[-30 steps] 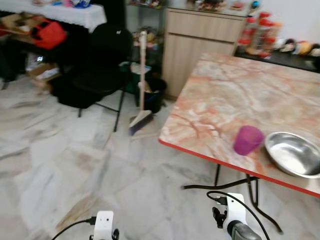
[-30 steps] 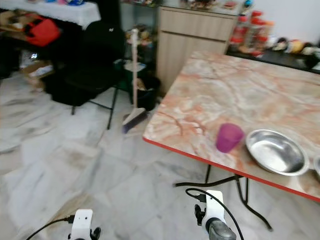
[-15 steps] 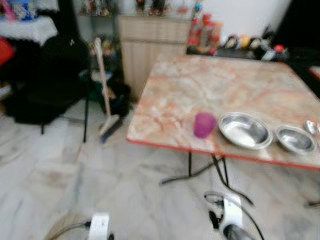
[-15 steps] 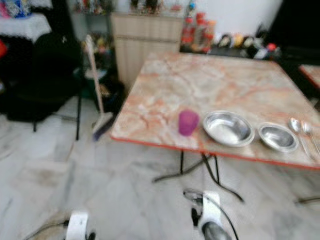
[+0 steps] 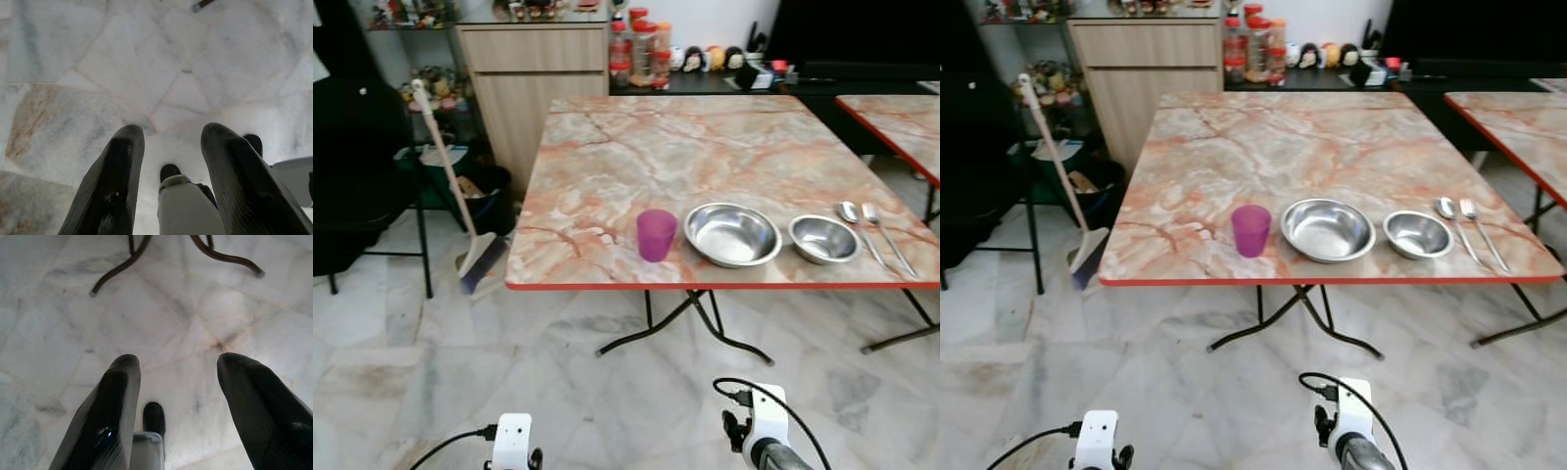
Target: Setting the table
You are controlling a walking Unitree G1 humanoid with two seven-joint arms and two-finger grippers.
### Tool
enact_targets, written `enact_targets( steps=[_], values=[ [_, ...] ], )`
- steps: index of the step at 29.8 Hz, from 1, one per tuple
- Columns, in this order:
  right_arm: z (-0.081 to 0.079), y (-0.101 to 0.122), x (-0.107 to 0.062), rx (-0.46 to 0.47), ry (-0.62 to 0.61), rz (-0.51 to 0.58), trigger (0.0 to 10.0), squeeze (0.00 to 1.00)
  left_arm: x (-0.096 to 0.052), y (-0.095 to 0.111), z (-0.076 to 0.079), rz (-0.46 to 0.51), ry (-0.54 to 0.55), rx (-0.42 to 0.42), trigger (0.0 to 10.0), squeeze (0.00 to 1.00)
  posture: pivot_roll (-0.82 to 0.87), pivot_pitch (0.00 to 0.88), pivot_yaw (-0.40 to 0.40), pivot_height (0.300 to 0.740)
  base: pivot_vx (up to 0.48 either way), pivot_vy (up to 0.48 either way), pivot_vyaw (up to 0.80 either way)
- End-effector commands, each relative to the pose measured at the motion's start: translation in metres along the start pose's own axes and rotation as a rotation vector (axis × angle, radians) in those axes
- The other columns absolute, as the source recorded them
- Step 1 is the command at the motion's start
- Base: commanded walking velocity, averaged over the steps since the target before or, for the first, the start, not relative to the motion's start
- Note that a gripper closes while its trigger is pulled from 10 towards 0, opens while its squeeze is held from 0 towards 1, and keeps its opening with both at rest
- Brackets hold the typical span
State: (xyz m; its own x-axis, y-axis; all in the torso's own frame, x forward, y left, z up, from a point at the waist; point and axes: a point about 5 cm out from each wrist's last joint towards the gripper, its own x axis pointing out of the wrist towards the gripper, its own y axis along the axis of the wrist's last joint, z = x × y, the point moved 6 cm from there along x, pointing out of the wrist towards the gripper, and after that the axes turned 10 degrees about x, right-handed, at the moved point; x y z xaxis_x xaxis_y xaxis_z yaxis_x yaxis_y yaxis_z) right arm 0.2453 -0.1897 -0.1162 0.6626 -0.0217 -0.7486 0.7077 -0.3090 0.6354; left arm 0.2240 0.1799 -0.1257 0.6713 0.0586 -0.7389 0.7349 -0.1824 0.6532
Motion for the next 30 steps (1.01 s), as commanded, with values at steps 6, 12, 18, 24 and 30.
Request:
enact_targets(
  steps=[6,12,18,24,30],
  values=[
    [-0.003,0.005,0.001,0.015,0.002,0.020,10.0,0.00,0.000,0.000,-0.003,0.000,0.005,0.031,10.0,0.00,0.03,0.000,-0.004,0.719,0.000,0.000,0.00],
    [-0.003,0.005,0.001,0.016,0.000,0.020,10.0,0.00,-0.001,-0.005,-0.004,-0.013,0.010,0.036,10.0,0.00,0.03,0.000,-0.004,0.719,0.000,-0.186,0.00],
    [-0.001,0.004,0.001,0.015,-0.005,0.019,10.0,0.00,-0.003,-0.010,-0.005,-0.021,0.016,0.028,10.0,0.00,0.04,0.000,-0.007,0.719,0.000,-0.382,0.00],
    [-0.002,0.005,0.001,0.011,-0.002,0.022,10.0,0.00,-0.003,-0.011,-0.006,-0.022,0.017,0.026,10.0,0.00,0.04,0.000,-0.008,0.719,0.000,-0.382,0.00],
    [-0.003,0.004,0.001,0.009,0.000,0.022,10.0,0.00,-0.003,-0.009,-0.006,-0.014,0.017,0.023,10.0,0.00,0.04,0.000,-0.010,0.719,0.000,-0.373,0.00]
  ],
)
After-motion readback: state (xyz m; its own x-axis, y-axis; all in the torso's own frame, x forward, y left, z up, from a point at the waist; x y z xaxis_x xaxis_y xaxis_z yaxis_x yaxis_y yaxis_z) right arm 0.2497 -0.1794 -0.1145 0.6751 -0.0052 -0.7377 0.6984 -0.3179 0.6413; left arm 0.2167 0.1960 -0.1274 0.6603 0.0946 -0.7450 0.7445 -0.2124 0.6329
